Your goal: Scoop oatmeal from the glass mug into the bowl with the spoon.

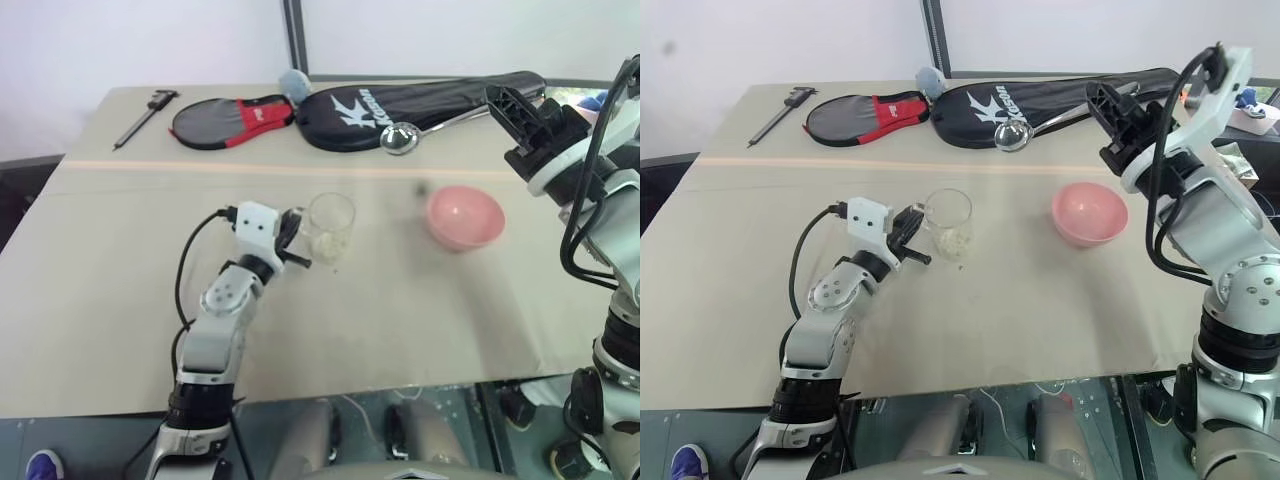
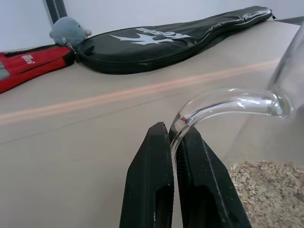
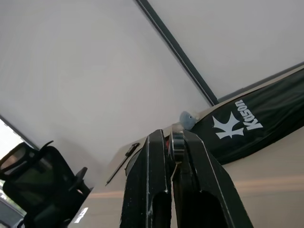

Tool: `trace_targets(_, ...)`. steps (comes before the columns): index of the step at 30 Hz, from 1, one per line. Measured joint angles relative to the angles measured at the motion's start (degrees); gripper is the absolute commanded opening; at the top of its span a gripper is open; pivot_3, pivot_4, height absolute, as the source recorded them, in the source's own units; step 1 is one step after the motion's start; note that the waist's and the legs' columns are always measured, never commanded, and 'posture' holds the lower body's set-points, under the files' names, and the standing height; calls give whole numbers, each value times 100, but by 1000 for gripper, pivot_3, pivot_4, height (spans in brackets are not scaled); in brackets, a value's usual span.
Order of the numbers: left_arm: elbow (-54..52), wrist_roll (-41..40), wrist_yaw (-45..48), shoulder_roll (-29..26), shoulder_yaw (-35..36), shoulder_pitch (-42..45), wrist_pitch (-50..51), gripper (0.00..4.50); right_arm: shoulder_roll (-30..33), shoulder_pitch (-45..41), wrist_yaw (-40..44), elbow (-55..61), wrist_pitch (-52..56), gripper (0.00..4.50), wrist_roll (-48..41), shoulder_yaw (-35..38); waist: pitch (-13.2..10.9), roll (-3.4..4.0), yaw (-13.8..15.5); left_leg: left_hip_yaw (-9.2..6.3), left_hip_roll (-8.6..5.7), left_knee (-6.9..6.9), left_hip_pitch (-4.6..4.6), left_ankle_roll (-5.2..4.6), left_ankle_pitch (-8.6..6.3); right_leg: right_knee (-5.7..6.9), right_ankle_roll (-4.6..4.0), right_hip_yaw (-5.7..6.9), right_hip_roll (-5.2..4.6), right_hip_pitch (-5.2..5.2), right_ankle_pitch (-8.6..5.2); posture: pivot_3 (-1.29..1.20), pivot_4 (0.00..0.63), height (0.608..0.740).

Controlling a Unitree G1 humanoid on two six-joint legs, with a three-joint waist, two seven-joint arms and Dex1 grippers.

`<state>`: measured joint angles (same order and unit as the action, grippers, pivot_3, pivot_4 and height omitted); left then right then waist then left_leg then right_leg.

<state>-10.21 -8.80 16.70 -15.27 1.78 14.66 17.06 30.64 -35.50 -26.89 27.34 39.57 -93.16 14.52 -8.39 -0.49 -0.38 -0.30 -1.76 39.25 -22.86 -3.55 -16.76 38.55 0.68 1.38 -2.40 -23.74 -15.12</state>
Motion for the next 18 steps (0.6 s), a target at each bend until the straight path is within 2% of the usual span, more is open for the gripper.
trace_targets(10, 525, 299, -489, 189, -16, 1120, 233, 43, 391, -603, 726, 97, 427, 0, 273, -789, -3, -4, 37, 0, 0, 4, -8, -4, -2, -10, 1, 2, 1, 0, 0, 0, 150, 740)
trace_targets(18, 713, 410, -536, 334, -120, 1274, 67, 43, 387, -786, 1305, -166, 617, 0, 1048, -1154, -3, -5, 63, -1, 0, 4, -11, -4, -2, -16, 1, 2, 1, -2, 1, 0, 150, 740)
